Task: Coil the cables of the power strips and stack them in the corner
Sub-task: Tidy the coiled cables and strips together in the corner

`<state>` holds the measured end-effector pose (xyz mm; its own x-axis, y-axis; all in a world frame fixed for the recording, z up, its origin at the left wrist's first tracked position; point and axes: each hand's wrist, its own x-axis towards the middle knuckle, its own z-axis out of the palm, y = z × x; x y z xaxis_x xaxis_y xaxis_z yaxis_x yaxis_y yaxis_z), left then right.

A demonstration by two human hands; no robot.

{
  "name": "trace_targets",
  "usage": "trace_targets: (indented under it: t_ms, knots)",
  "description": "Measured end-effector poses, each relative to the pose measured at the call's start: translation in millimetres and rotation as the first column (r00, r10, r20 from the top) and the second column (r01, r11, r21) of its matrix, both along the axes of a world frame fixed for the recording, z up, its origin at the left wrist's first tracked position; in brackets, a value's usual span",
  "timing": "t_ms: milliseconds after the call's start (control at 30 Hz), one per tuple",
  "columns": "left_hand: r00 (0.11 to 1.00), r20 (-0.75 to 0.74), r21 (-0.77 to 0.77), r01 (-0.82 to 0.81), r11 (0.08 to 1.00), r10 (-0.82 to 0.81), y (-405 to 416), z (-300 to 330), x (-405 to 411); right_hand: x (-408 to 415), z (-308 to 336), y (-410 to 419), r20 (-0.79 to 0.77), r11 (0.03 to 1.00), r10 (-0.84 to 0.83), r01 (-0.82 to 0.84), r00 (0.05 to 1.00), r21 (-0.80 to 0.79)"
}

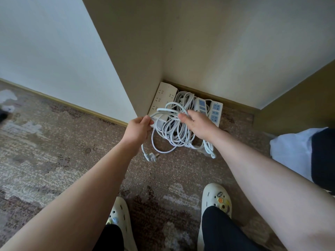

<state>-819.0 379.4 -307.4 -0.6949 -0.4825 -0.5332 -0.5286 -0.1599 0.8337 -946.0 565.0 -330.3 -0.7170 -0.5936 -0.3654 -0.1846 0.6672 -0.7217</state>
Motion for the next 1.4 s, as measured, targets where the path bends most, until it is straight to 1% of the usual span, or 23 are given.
trace_targets:
  t_ms: [67, 133, 200, 233, 267, 300, 333, 367, 400, 433, 467, 500, 567, 600, 633, 667, 767, 867, 1000, 1067, 1233, 1333, 1400]
  knots:
    - [1.0, -0.03, 0.059, -0.002, 0.998, 0.004, 3, 0, -1, -2, -4, 1, 0.0, 0.999, -0.034, 0.034, 0.999, -0.005]
    - [0.997, -0.062, 0.074, 0.057, 0.996, -0.053, 4, -1, 1, -5, -6, 4, 0.007, 0.995, -0.09, 0.091, 0.996, -0.035]
    - [0.977, -0.052, -0.018, 0.204, 0.979, -0.205, 2, -3, 9, -9, -6, 8, 0.012, 0.979, -0.19, 0.19, 0.982, -0.073]
    - [0.948, -0.013, -0.099, 0.316, 0.944, -0.318, 1, -6, 15, -12, -5, 10, 0.005, 0.964, -0.25, 0.25, 0.968, -0.092]
    - [0.897, 0.06, -0.196, 0.441, 0.876, -0.438, -1, -9, 22, -15, -4, 12, -0.011, 0.949, -0.3, 0.297, 0.954, -0.107]
    - [0.828, 0.164, -0.3, 0.56, 0.772, -0.537, -3, -13, 29, -18, -3, 14, -0.03, 0.937, -0.334, 0.328, 0.942, -0.116]
    - [0.761, 0.275, -0.388, 0.648, 0.656, -0.588, -7, -18, 35, -20, -2, 15, -0.048, 0.93, -0.357, 0.349, 0.933, -0.119]
    - [0.724, 0.359, -0.443, 0.687, 0.575, -0.589, -11, -21, 41, -23, -1, 17, -0.068, 0.922, -0.378, 0.369, 0.923, -0.112]
    - [0.727, 0.399, -0.47, 0.685, 0.556, -0.559, -15, -23, 44, -25, 0, 18, -0.089, 0.915, -0.399, 0.391, 0.913, -0.099]
    - [0.756, 0.402, -0.482, 0.655, 0.582, -0.517, -19, -24, 46, -25, 1, 19, -0.112, 0.911, -0.411, 0.404, 0.905, -0.082]
    - [0.8, 0.378, -0.477, 0.599, 0.643, -0.465, -20, -25, 44, -25, 1, 19, -0.135, 0.916, -0.401, 0.395, 0.906, -0.068]
    - [0.854, 0.331, -0.452, 0.517, 0.727, -0.401, -19, -25, 39, -22, 0, 17, -0.155, 0.93, -0.367, 0.363, 0.917, -0.055]
    - [0.949, 0.198, -0.306, 0.297, 0.905, -0.245, -7, -20, 24, -14, -1, 10, -0.159, 0.958, -0.285, 0.283, 0.945, -0.036]
    - [0.976, 0.141, -0.205, 0.192, 0.96, -0.165, 3, -17, 16, -9, -2, 6, -0.128, 0.965, -0.263, 0.26, 0.956, -0.039]
    - [0.989, 0.109, -0.132, 0.118, 0.984, -0.104, 13, -13, 9, -6, -3, 2, -0.081, 0.966, -0.256, 0.253, 0.963, -0.049]
    - [0.992, 0.099, -0.109, 0.087, 0.99, -0.076, 22, -11, 2, -3, -5, -2, -0.033, 0.965, -0.259, 0.257, 0.965, -0.062]
    - [0.988, 0.097, -0.171, 0.136, 0.976, -0.121, 42, -11, -8, 4, -7, -11, 0.067, 0.955, -0.277, 0.282, 0.959, -0.088]
    - [0.989, 0.071, -0.178, 0.138, 0.974, -0.127, 57, -13, -15, 12, -10, -17, 0.139, 0.948, -0.285, 0.301, 0.948, -0.107]
    - [0.989, 0.077, -0.202, 0.138, 0.97, -0.125, 68, -16, -25, 19, -13, -20, 0.303, 0.918, -0.304, 0.363, 0.903, -0.16]
    - [0.99, 0.101, -0.177, 0.119, 0.977, -0.102, 70, -20, -29, 20, -14, -20, 0.362, 0.899, -0.324, 0.404, 0.874, -0.171]
    - [0.982, 0.156, -0.012, 0.106, 0.994, -0.103, 69, -28, -32, 21, -12, -19, 0.442, 0.856, -0.353, 0.475, 0.825, -0.203]
    - [0.989, 0.108, 0.011, 0.101, 0.995, -0.102, 71, -29, -33, 24, -12, -22, 0.488, 0.84, -0.347, 0.497, 0.801, -0.218]
    - [0.992, 0.075, -0.03, 0.103, 0.994, -0.101, 73, -29, -34, 26, -14, -23, 0.509, 0.833, -0.338, 0.503, 0.791, -0.229]
